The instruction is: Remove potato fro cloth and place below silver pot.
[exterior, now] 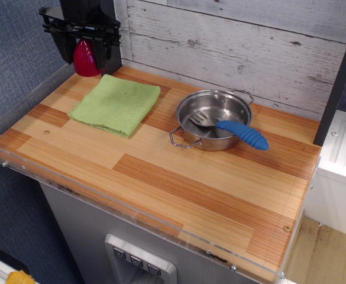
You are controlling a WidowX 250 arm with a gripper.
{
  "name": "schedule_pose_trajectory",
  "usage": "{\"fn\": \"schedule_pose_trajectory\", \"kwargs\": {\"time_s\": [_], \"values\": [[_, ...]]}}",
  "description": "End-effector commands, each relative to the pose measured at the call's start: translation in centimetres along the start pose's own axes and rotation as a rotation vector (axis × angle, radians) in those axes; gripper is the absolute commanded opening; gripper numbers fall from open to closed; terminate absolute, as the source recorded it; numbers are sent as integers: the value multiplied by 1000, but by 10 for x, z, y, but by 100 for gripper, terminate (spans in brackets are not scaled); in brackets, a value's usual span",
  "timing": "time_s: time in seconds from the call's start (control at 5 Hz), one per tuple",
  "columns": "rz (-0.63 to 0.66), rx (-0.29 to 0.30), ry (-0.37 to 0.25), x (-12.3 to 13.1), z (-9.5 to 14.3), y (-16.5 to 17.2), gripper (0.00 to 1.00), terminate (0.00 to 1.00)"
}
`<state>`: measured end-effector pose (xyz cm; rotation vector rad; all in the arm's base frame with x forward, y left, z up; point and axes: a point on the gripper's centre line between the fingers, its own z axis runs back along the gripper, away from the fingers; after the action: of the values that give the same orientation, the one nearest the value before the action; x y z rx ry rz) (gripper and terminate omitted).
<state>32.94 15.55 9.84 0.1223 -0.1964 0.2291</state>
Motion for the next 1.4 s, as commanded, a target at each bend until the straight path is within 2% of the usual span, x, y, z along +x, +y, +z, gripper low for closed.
{"fn": "schedule_pose_trajectory", "kwargs": {"time_s": [0.0,0.2,0.4,0.6,0.8,1.2], "values": [[-59,-45,-88,-25,39,-38,0,0],[-119,-73,-111,-43,50,-76,0,0],[-206,-130,-121,-63,57,-119,0,0],[-263,-164,-119,-78,55,-149,0,0],[-303,-165,-124,-89,46,-177,0,0],[-302,-151,-132,-105,19,-214,0,0]]}}
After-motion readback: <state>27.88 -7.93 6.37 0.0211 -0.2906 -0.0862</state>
